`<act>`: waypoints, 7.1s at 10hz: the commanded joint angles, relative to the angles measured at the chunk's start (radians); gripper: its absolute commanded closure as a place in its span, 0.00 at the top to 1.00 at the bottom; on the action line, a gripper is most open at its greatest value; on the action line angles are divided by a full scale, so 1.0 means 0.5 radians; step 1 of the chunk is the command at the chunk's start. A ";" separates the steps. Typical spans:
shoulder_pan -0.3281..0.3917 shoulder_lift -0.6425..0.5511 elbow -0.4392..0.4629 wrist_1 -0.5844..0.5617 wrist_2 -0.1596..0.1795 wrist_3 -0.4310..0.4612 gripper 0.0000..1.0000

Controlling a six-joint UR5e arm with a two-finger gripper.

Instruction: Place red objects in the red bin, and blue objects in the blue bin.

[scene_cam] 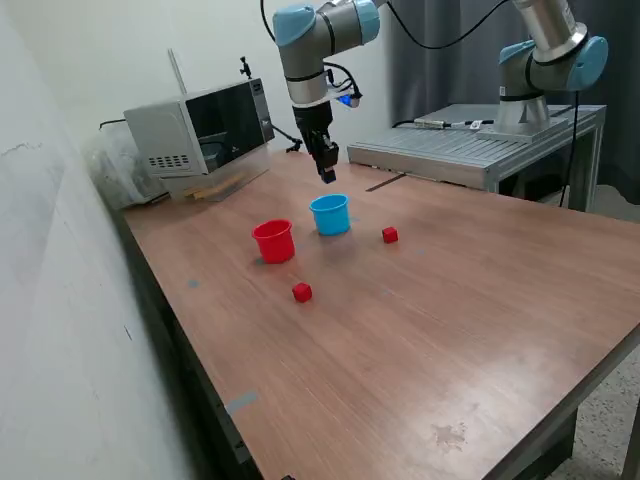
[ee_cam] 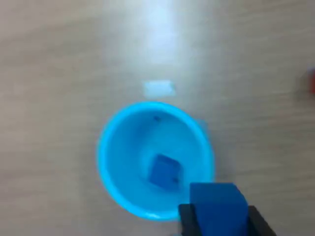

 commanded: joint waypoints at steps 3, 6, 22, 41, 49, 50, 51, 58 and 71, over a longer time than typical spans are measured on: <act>-0.182 -0.015 0.102 0.013 -0.040 -0.010 0.00; -0.151 -0.009 0.145 0.001 -0.031 -0.010 0.00; 0.158 -0.214 0.611 -0.198 0.631 0.459 1.00; 0.110 0.105 0.655 -0.656 0.543 0.324 1.00; 0.107 0.062 0.563 -0.696 0.414 0.278 0.00; 0.110 0.016 0.517 -0.690 0.386 0.269 0.00; 0.110 -0.024 0.453 -0.690 0.341 0.263 0.00; 0.082 0.037 0.017 -0.699 0.316 0.272 0.00; -0.139 0.427 -0.339 -0.702 0.276 0.278 1.00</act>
